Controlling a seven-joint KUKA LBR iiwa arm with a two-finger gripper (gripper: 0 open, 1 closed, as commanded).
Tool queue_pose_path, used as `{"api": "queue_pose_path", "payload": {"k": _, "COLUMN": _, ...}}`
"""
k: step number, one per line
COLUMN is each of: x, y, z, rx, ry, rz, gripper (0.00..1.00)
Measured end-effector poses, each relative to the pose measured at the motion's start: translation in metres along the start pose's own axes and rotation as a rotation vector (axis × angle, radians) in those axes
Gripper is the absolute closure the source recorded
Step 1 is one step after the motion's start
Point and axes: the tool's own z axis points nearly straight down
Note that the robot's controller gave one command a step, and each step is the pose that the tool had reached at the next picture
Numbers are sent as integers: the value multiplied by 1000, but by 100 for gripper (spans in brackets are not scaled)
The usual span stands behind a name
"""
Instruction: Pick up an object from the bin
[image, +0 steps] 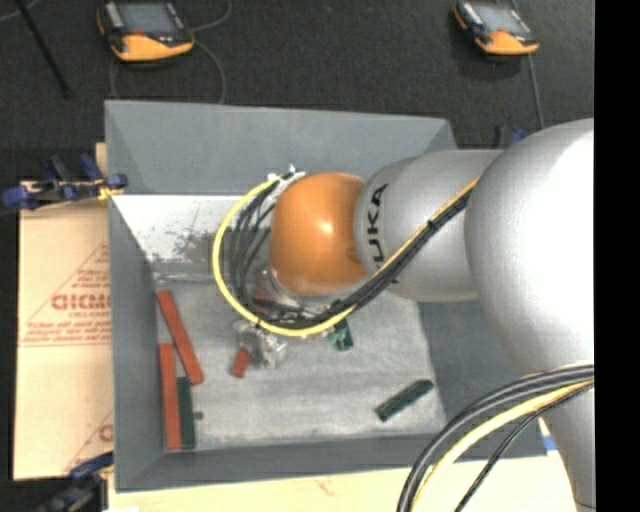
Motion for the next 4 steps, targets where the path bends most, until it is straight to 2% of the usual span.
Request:
{"api": "queue_pose_path", "payload": {"k": 1, "x": 1, "y": 0, "z": 2, "rx": -1, "ry": 5, "rz": 1, "gripper": 0}}
{"api": "queue_pose_path", "payload": {"k": 2, "x": -20, "y": -91, "z": -12, "rx": 7, "ry": 1, "rz": -86, "gripper": 0}}
{"api": "queue_pose_path", "payload": {"k": 3, "x": -58, "y": -42, "z": 8, "rx": 2, "ry": 0, "rz": 262, "gripper": 0}}
{"api": "queue_pose_path", "payload": {"k": 4, "x": -6, "y": -74, "z": 8, "rx": 2, "ry": 1, "rz": 342, "gripper": 0}}
